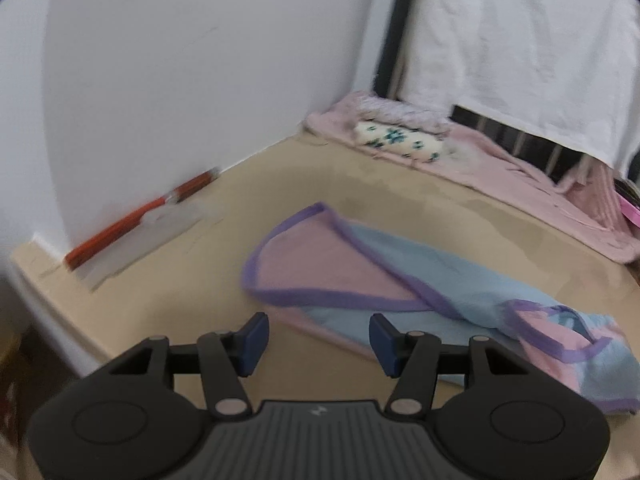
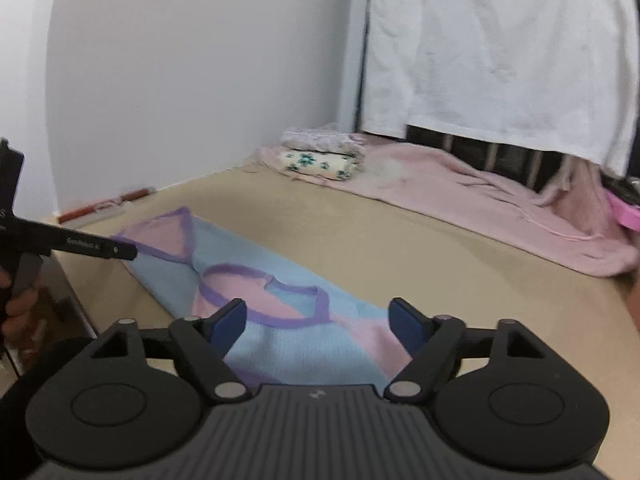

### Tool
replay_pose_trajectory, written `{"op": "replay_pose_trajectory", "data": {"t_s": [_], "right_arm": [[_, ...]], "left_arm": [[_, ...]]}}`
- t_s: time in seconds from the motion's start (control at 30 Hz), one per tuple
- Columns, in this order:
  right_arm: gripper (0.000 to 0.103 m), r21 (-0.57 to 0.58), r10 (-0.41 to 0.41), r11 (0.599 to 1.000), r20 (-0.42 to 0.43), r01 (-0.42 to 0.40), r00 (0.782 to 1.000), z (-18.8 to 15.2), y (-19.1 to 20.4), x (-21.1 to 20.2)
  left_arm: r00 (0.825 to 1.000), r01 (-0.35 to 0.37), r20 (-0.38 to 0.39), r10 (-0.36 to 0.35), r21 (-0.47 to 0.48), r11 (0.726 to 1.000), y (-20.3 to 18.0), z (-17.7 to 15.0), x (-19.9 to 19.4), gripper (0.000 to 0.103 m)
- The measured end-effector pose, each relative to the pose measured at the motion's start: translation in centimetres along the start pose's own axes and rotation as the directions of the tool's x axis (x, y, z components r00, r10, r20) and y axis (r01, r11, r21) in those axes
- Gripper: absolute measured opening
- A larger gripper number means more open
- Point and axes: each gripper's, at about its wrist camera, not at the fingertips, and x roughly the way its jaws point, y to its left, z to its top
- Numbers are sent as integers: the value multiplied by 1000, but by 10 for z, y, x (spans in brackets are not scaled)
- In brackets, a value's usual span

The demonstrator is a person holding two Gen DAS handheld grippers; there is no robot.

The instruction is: Fold clothes

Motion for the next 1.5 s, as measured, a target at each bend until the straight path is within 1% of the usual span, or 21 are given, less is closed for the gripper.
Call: {"op": "replay_pose_trajectory", "data": {"t_s": [0.17, 0.2, 0.23, 0.3, 0.33, 0.37, 0.5, 0.6, 0.7, 0.8, 0.83, 0.87, 0.9, 0.97, 1.03, 1.13, 1.3, 1.37, 1.4, 1.43, 1.5], "right_arm": [[73, -109, 166, 979, -68, -172, 984, 43, -17, 69], [70, -145, 223, 960, -111, -238, 968, 54, -12, 93], [68, -165, 257, 945, -158, -282, 953, 61, -7, 114], [39, -184, 287, 920, -291, -347, 913, 72, 0, 161], [33, -196, 277, 914, -337, -355, 900, 71, 1, 175], [33, -200, 266, 913, -371, -357, 890, 70, 1, 184], [31, -138, 228, 945, -379, -298, 897, 53, -20, 169], [19, -91, 199, 964, -386, -252, 901, 41, -36, 157], [14, -60, 52, 995, -390, -81, 919, 29, -43, 138], [16, -25, -114, 993, -396, 114, 911, 15, -48, 112], [16, -10, -105, 994, -398, 111, 911, 9, -48, 101], [24, 4, -67, 997, -396, 75, 916, 8, -47, 92], [37, 13, -25, 999, -373, 32, 928, 10, -47, 83], [50, -9, 19, 1000, -277, -22, 961, 27, -53, 75], [50, -6, 78, 997, -216, -82, 973, 47, -63, 85], [50, 73, 226, 974, -235, -215, 945, 82, -83, 144], [48, 58, 283, 958, -360, -282, 889, 115, -78, 249], [40, 27, 266, 960, -410, -280, 872, 118, -70, 277], [20, 8, 262, 958, -428, -286, 865, 118, -66, 283], [5, -7, 256, 957, -443, -289, 859, 118, -62, 287], [1, -11, 230, 965, -455, -263, 860, 114, -60, 288]], "left_arm": [[1000, -27, 7, 27, 47, 999, -4, 6, 11, 52], [999, -33, 8, 32, 57, 998, -5, 8, 14, 40], [999, -38, 10, 37, 66, 997, -6, 9, 16, 20], [999, -49, 13, 48, 85, 995, -8, 11, 20, 10], [998, -54, 15, 53, 94, 994, -9, 13, 23, 10], [998, -60, 17, 59, 104, 993, -10, 14, 25, 9], [997, -78, 20, 75, 142, 987, -14, 21, 36, 3], [999, -30, -35, 38, 189, 982, -26, 54, 76, 1], [996, 19, -91, 2, 232, 973, -38, 87, 115, 1], [985, 119, -149, -90, 197, 973, -50, 122, 143, 3], [983, 135, -149, -109, 178, 975, -50, 129, 143, 6], [980, 151, -152, -126, 164, 975, -49, 134, 141, 8], [981, 150, -148, -128, 150, 977, -47, 135, 138, 13], [981, 147, -145, -129, 122, 982, -42, 137, 132, 25], [975, 146, -183, -126, 100, 984, -45, 128, 135, 26], [967, 149, -213, -137, 44, 988, -55, 113, 136, 26], [970, 143, -198, -140, 3, 990, -77, 98, 126, 26], [975, 125, -189, -118, 28, 992, -86, 95, 128, 18], [975, 127, -189, -117, 42, 991, -89, 95, 131, 2], [971, 152, -192, -141, 45, 987, -90, 96, 136, 1], [966, 176, -203, -163, 46, 983, -94, 103, 147, 0]]}}
